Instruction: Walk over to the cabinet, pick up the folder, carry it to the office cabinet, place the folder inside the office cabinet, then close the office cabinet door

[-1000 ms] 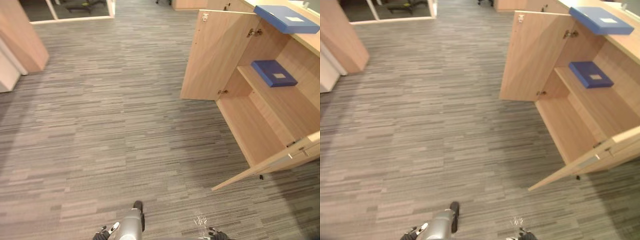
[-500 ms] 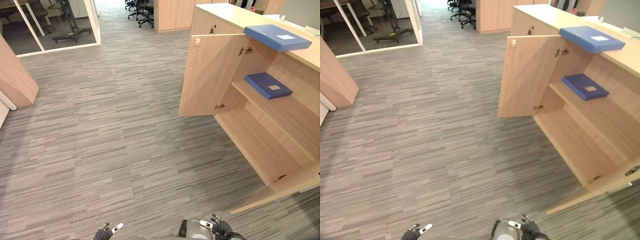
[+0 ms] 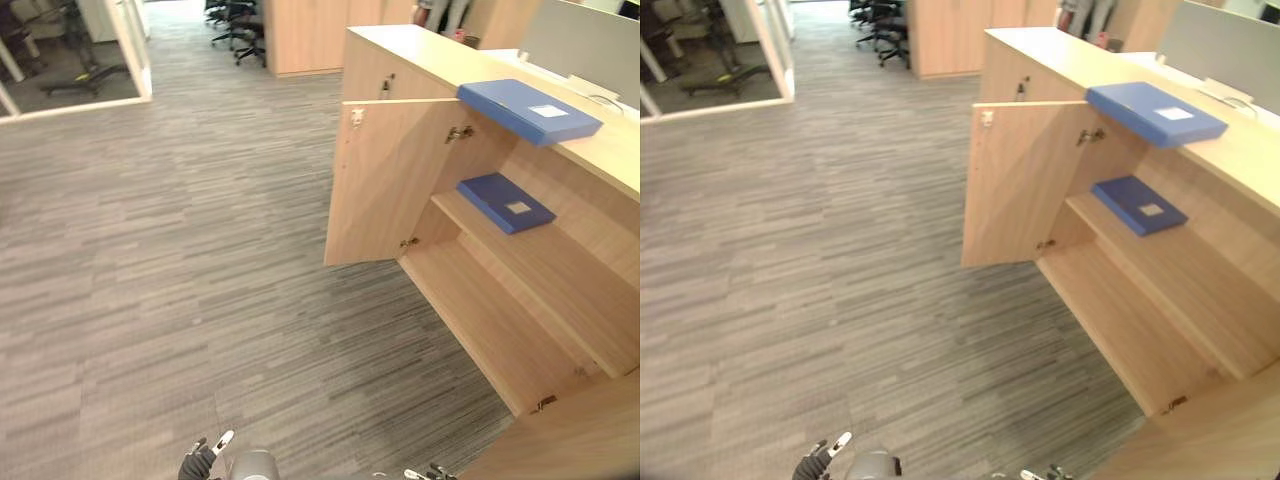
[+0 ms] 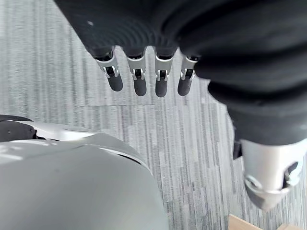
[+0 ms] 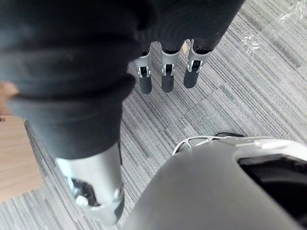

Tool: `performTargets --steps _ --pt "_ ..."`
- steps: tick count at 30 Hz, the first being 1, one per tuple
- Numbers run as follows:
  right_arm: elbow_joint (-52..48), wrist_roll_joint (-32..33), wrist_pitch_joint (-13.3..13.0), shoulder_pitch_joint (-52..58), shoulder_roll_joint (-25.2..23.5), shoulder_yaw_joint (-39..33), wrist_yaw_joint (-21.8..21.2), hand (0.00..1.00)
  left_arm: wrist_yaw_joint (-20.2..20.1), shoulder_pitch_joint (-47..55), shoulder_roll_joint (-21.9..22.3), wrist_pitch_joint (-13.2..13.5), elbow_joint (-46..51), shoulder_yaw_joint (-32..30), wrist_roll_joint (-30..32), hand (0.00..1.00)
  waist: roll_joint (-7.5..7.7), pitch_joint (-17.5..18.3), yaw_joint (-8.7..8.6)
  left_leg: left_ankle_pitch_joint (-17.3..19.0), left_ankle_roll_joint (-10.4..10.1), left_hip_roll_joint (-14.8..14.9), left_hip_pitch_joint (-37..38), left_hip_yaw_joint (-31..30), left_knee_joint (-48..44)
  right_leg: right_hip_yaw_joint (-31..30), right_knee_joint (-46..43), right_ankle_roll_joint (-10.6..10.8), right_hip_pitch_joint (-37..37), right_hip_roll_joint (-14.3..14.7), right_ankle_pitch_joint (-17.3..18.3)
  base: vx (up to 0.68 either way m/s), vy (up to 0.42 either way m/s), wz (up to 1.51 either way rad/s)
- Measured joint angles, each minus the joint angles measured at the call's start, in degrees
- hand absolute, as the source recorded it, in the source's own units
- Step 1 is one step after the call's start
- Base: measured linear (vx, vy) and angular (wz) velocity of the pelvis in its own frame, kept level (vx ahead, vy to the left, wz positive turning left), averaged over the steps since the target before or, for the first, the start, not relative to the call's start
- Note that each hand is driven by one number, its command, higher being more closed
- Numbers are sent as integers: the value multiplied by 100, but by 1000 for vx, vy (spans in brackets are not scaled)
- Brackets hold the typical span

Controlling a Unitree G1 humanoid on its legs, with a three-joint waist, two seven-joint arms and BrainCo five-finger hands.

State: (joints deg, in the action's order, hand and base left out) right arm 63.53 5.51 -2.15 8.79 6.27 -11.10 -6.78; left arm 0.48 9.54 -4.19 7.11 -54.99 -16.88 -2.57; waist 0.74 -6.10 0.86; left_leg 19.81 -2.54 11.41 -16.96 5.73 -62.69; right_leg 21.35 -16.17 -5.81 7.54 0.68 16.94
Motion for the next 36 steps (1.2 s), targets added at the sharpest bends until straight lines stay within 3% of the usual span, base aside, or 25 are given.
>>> performTargets --steps 3,4,5,6,7,9,10,11,12,14,15,17,18,20,21,23,24,25,26,29,30,32,33,34,36 --pt "25 24 3 -53 -1 -6 13 0 68 16 20 83 2 -3 -117 0 24 -8 92 0 -22 -170 -315 -432 1614 -549 113 203 269 -288 -46 411 316 -116" --pt "28 40 -30 -157 -15 -6 9 0 113 -2 25 110 -36 -10 -303 0 50 -8 148 -193 -169 -422 -313 -1114 2648 -846 171 508 292 -486 3 316 339 -110" --pt "30 45 -37 -180 -19 -5 8 0 123 -7 25 119 -61 -10 -357 0 51 -7 158 -269 -181 -483 -295 -1296 2861 -912 179 565 305 -537 26 337 407 -133" --pt "47 58 -77 -217 -10 -2 -2 0 177 2 40 135 -167 -4 -621 0 15 26 199 -658 -236 -641 -206 -1935 3428 -1167 178 882 349 -705 175 420 529 -122" --pt "104 51 -114 -252 -6 2 -5 0 195 47 15 140 -383 7 -857 0 -15 113 189 -1164 -533 -792 -182 -1846 3163 -1460 53 1156 415 -976 320 420 529 -119" --pt "143 0 -120 -242 -123 13 -70 0 232 54 -109 156 -526 -5 -971 0 206 270 165 -1015 -295 -1067 -68 -1487 3144 -1564 -437 1190 190 -1474 177 324 413 -61" --pt "145 -2 -121 -235 -125 8 -98 0 242 62 -112 181 -537 -9 -1023 0 228 310 189 -970 -204 -1139 -12 -1339 3153 -1569 -707 1136 14 -1634 69 354 504 -68" --pt "143 -19 -120 -257 -118 3 -111 0 249 79 -129 214 -589 -13 -1172 0 237 331 210 -888 -14 -1279 161 -1046 3215 -1557 -1279 912 -334 -1952 -193 310 510 -80" --pt "143 -10 -122 -312 -127 47 -158 0 248 115 -129 205 -655 -5 -1288 0 250 324 212 -912 191 -1466 441 -771 3453 -1447 -1902 467 -625 -2351 -474 313 580 -80" --pt "52 0 -225 -345 -57 199 -193 0 238 167 -125 203 -777 -12 -1429 0 243 316 164 -1044 430 -1695 974 -430 4007 -789 -2765 5 -872 -2949 -508 195 462 -64" --pt "50 -3 -254 -346 -11 373 -210 0 238 276 -139 210 -766 -15 -1427 0 157 330 138 -1114 543 -1718 1324 -313 4377 -354 -2916 14 -847 -2996 -488 99 309 -70" --pt "82 -13 -284 -368 2 581 -273 0 233 372 -178 219 -756 -22 -1344 0 122 325 137 -1143 619 -1676 1646 -212 4676 109 -2769 329 -850 -2648 -307 72 196 -60" --pt "121 -13 -287 -433 4 625 -307 0 231 368 -168 212 -761 -24 -1315 0 119 282 112 -1121 660 -1617 1735 -154 4737 116 -2550 632 -915 -2209 -120 50 127 -39" --pt "184 -6 -286 -528 13 631 -325 0 219 325 -128 201 -775 -25 -1298 0 125 187 74 -1049 736 -1523 1856 -29 4811 214 -2387 776 -1114 -1711 38 10 55 -42" --pt "183 8 -297 -572 14 640 -345 0 188 278 -110 194 -876 -44 -1297 0 142 105 55 -980 699 -1456 1971 70 4851 340 -2266 746 -1244 -1484 85 -29 11 -44" --pt "170 7 -318 -590 2 671 -347 0 158 243 -124 171 -960 -74 -1296 0 199 91 -13 -903 663 -1418 2014 134 4858 605 -1954 708 -1404 -1390 62 -25 -54 -22" --pt "159 7 -325 -597 -21 632 -348 0 152 182 -131 163 -957 -143 -1293 0 250 66 -23 -871 625 -1425 2005 168 4858 733 -1576 619 -1481 -1407 7 54 -142 -2" --pt "145 7 -324 -582 -57 547 -336 0 148 158 -130 149 -952 -212 -1264 0 341 50 -59 -800 524 -1419 2020 141 4849 843 -1368 353 -1526 -1408 -193 102 -148 3" --pt "147 6 -323 -582 -59 542 -332 0 149 157 -124 142 -953 -223 -1259 0 336 52 -60 -787 505 -1400 2020 130 4847 849 -1356 356 -1518 -1381 -195 161 -164 9" --pt "150 7 -316 -550 -170 241 -305 0 150 122 -81 116 -828 -267 -1142 0 306 94 -121 -622 153 -1060 2040 37 4711 1005 -963 395 -1293 -951 -117 218 -171 6" --pt "147 10 -311 -507 -217 35 -300 0 144 137 -35 117 -722 -297 -1048 0 239 127 -129 -465 31 -851 2045 14 4525 1031 -691 366 -1096 -664 -134 243 -189 -13" --pt "141 7 -296 -435 -247 -166 -293 0 123 141 55 114 -600 -497 -967 0 193 150 -137 -94 -63 -512 1882 1 3672 995 -317 345 -779 -246 -111 257 -154 -27" --pt "99 9 -277 -371 -243 -163 -277 0 121 132 89 108 -497 -693 -944 0 159 151 -135 -7 -105 -264 1489 -4 2552 901 -232 278 -627 -61 -61 294 -72 -61" --pt "53 9 -261 -332 -215 -130 -265 0 119 151 175 108 -387 -830 -938 0 102 152 -97 -206 -75 -36 1064 -18 1282 680 -217 202 -475 124 17 317 -40 -80" --pt "6 38 -240 -281 -188 -107 -243 0 122 187 217 107 -370 -862 -889 0 27 170 -8 -370 -62 258 606 -31 -128 274 -223 50 -256 315 140 330 57 -114"
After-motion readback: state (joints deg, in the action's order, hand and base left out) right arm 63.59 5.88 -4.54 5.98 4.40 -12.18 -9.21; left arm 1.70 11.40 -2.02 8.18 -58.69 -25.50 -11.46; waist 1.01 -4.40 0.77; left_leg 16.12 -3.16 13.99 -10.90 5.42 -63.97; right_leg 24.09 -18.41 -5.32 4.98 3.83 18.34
